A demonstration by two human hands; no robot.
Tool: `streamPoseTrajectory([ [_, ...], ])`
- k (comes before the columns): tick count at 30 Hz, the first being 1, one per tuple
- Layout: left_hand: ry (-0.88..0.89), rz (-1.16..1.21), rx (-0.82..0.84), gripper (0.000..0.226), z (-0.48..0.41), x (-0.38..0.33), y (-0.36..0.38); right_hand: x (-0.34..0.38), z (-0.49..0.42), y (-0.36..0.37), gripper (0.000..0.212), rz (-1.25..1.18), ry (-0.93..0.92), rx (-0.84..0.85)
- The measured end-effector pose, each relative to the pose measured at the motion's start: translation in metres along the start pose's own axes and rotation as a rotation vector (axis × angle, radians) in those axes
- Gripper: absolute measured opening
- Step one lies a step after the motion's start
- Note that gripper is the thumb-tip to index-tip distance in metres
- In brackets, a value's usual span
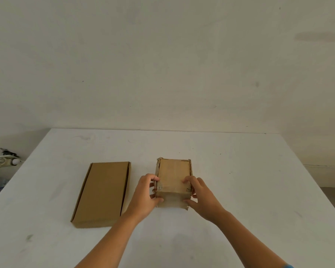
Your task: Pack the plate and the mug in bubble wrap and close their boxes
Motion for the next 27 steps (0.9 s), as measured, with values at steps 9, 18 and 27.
streamPoseTrajectory([
  [9, 0.052, -0.14, -0.009, 0.052, 0.006, 0.009, 0.004, 0.0, 0.011, 0.005, 0.048, 0.044, 0.002, 0.051],
  [18, 0.031, -0.542, 0.256, 0.041, -0.017, -0.021, -0.025, 0.022, -0.014, -0.052, 0.054, 0.118, -0.002, 0.168],
  [27, 0.305, -0.562, -0.061, 0.043, -0.048, -0.183, -0.1, 0.097, -0.083, -0.184, 0.063, 0.29, -0.165, -0.162],
])
Point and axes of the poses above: each hand's wrist, its own z-axis away from the middle knuckle, its own y-axis out of the palm, x = y × z, the point moved 5 cm from there along -z, towards the middle knuckle, and after that the axes turned 10 degrees about -y, right-handed, at the moved point
